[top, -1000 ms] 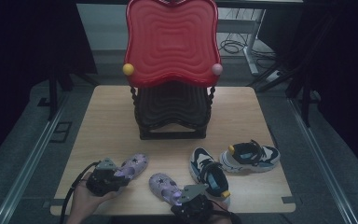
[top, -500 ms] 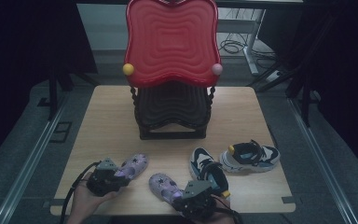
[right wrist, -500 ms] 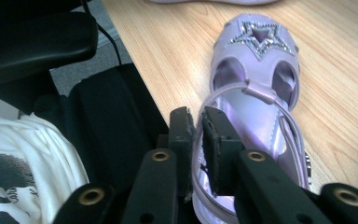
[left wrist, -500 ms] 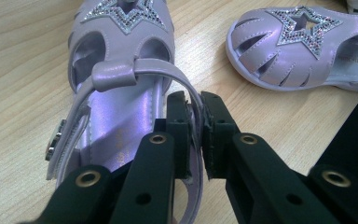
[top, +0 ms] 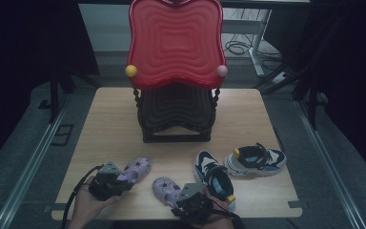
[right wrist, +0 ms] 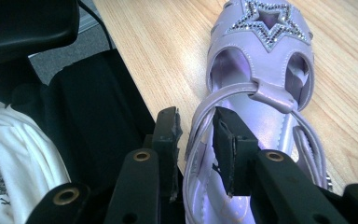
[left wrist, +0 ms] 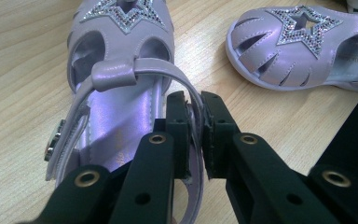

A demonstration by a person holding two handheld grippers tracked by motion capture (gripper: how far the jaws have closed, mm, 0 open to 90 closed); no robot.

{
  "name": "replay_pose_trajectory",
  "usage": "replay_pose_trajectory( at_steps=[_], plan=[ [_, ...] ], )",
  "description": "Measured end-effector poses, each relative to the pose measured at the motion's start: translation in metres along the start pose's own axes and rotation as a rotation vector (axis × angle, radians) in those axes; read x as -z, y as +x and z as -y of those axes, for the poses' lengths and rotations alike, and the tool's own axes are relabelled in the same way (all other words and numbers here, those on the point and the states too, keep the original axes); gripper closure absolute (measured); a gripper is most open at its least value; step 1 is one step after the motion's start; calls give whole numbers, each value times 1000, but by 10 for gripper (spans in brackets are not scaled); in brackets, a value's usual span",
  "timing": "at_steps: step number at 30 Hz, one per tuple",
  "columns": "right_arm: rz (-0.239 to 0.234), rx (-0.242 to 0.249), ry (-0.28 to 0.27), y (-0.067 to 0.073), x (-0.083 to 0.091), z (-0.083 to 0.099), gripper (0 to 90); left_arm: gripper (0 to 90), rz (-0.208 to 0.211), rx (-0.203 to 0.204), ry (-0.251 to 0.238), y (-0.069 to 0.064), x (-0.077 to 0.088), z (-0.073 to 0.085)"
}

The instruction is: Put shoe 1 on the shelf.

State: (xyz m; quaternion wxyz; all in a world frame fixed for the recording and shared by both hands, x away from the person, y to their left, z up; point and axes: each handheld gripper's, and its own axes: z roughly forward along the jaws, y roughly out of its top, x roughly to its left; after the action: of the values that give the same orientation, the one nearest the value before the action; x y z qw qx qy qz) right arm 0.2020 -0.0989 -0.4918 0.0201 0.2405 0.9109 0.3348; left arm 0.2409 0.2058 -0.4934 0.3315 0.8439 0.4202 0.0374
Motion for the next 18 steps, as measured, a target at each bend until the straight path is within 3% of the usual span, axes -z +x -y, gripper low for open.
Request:
replay_pose_trajectory(
  at_steps=[9,18],
  plan=[
    [-2,4,11,-2,-1,0,837,846,-8,0,-4,0,1,0],
    [13,-14,-17,-5,2,1,854,864,-27,23,-41,3,8,2]
  ],
)
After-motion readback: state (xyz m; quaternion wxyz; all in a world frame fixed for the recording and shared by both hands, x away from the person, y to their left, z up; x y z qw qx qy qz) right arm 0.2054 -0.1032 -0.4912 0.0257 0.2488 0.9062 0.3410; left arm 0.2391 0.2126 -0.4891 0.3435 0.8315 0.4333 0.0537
